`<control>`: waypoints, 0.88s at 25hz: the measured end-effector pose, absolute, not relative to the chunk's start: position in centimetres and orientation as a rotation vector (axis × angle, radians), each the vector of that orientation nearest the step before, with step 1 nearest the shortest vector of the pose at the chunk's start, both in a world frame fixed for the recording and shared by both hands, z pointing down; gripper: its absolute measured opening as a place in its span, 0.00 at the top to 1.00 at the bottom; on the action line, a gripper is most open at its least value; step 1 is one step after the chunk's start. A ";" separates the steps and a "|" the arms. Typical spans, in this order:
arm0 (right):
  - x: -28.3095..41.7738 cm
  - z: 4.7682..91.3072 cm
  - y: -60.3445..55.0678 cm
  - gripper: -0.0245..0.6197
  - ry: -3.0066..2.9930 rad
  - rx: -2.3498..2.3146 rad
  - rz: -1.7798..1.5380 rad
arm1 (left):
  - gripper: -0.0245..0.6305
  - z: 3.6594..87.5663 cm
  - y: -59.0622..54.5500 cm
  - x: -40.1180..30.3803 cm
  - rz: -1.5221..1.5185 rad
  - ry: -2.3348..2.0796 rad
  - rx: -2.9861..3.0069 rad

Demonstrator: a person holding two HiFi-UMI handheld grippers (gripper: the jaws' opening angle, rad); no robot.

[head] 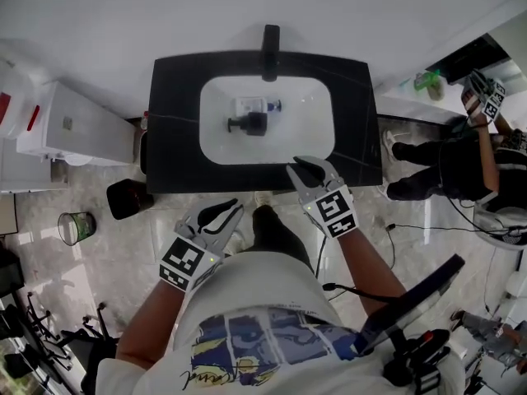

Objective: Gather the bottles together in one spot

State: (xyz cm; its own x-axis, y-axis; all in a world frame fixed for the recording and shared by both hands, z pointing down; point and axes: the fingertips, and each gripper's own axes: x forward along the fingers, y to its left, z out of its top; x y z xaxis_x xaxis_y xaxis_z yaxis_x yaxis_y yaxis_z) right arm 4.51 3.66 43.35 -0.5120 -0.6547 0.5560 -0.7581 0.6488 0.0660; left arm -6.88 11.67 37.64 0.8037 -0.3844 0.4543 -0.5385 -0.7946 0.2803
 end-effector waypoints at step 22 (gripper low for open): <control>-2.9 56.9 -9.2 0.82 -2.260 0.421 0.075 | 0.88 40.3 2.5 -6.3 0.482 -1.031 2.355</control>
State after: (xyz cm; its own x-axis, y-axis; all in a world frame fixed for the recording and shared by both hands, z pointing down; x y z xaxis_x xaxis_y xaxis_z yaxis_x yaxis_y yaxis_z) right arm -2.91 -9.22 56.95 -0.6107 -0.2753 0.7425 -0.3237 0.9425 0.0832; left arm -6.34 2.48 40.33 0.6471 -0.5693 0.5070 -0.7542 -0.5753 0.3167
